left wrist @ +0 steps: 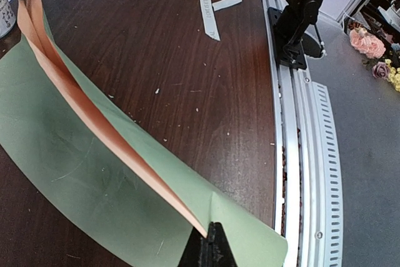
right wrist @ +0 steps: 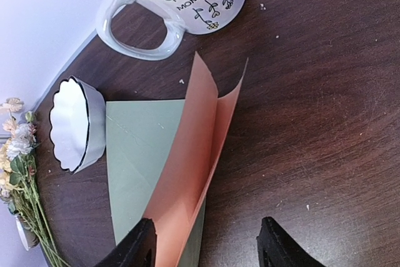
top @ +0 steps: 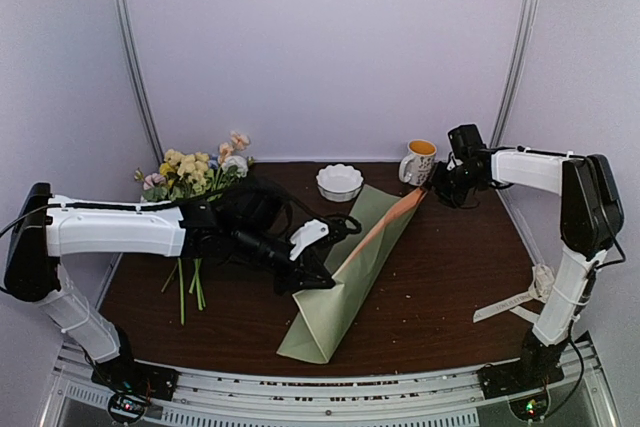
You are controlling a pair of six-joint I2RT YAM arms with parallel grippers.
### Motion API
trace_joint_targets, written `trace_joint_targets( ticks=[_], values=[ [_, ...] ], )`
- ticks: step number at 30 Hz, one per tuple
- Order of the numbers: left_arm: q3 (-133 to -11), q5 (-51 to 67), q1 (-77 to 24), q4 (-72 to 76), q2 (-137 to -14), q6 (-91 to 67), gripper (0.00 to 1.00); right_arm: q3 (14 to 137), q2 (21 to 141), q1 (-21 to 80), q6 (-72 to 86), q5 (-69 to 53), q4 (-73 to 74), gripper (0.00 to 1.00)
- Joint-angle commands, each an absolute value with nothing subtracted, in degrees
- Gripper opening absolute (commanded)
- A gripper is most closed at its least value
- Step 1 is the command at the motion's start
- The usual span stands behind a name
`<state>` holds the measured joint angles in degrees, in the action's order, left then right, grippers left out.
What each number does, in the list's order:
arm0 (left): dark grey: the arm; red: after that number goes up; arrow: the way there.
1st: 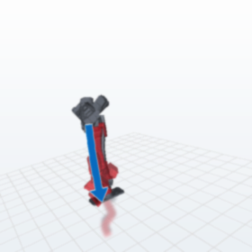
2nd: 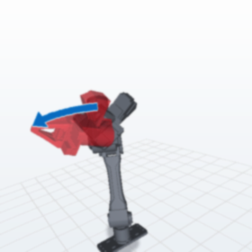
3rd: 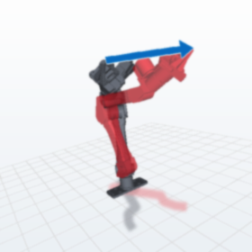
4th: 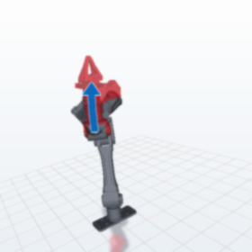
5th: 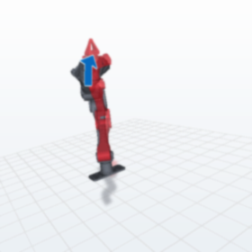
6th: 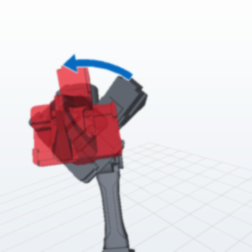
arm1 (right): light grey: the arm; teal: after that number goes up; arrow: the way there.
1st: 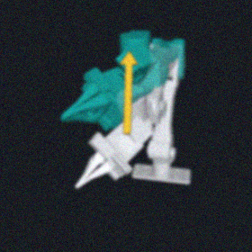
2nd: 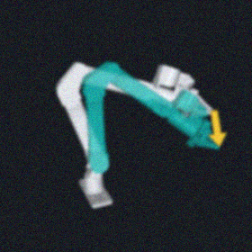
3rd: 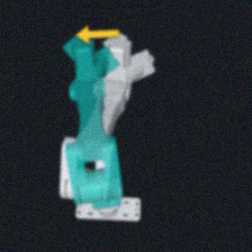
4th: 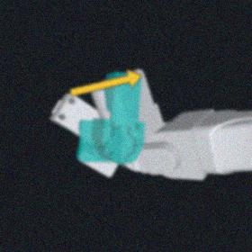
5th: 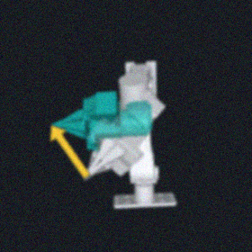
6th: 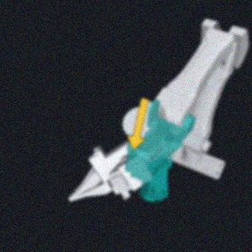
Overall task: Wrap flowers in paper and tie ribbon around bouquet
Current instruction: Unfold the folded wrapping paper at the center of the board.
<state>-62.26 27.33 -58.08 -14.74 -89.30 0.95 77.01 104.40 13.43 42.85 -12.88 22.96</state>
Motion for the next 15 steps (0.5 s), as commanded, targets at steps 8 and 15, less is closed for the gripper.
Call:
trace_joint_targets(
  ticks=[8, 15],
  values=[
    [-63.98, 28.55, -57.58, -14.18, -89.81, 1.74, 0.00, 75.04, 107.28, 13.62, 45.54, -17.67, 17.78, 0.51],
    [-63.77, 28.60, -57.49, -14.56, -89.70, 1.76, 0.00, 75.09, 107.86, 13.67, 43.53, -20.61, 18.23, 0.08]
  ],
)
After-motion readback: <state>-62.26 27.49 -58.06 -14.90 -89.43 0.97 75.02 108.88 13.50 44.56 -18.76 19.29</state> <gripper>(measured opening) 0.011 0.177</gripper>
